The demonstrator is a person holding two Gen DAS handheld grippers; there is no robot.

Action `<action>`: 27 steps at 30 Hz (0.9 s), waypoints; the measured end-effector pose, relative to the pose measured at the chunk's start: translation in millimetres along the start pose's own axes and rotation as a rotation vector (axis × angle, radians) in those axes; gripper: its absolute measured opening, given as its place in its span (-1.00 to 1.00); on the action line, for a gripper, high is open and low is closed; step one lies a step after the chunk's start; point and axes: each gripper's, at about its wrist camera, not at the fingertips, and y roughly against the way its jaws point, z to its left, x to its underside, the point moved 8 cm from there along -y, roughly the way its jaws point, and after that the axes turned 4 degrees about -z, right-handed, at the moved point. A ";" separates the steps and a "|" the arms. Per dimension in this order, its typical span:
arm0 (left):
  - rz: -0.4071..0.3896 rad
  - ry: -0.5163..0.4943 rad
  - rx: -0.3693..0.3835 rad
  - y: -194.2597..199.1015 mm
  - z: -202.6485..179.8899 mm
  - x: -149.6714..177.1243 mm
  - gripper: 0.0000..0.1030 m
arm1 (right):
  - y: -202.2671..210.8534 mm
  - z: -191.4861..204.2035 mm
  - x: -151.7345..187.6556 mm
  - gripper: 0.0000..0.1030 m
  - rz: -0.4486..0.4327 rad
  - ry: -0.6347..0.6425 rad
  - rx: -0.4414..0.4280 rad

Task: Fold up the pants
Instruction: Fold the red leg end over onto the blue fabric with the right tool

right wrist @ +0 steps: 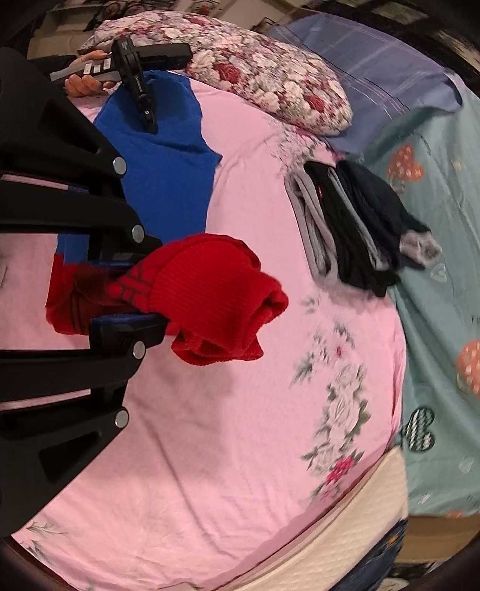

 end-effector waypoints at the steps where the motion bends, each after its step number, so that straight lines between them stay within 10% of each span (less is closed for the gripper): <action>1: -0.002 -0.005 -0.002 -0.3 -0.8 0.1 -0.92 | -8.0 20.4 -2.9 -0.63 0.009 0.041 -0.019; 13: 0.015 0.029 0.057 -1.4 4.8 -0.9 -0.92 | -116.5 168.2 67.3 -0.62 0.210 0.386 -0.003; 16: 0.018 0.029 0.061 -2.4 4.0 -1.6 -0.92 | -117.2 173.0 74.4 -0.32 0.237 0.411 -0.004; 18: 0.019 0.030 0.063 -2.7 4.1 -1.8 -0.92 | -107.4 183.6 78.8 0.13 0.290 0.386 -0.105; 23: 0.020 0.033 0.066 -3.2 3.8 -2.4 -0.92 | -63.6 202.4 55.0 0.20 0.239 0.331 -0.316; 27: 0.020 0.032 0.065 -3.4 3.9 -2.7 -0.92 | -78.5 180.6 31.0 -0.75 0.181 0.308 -0.226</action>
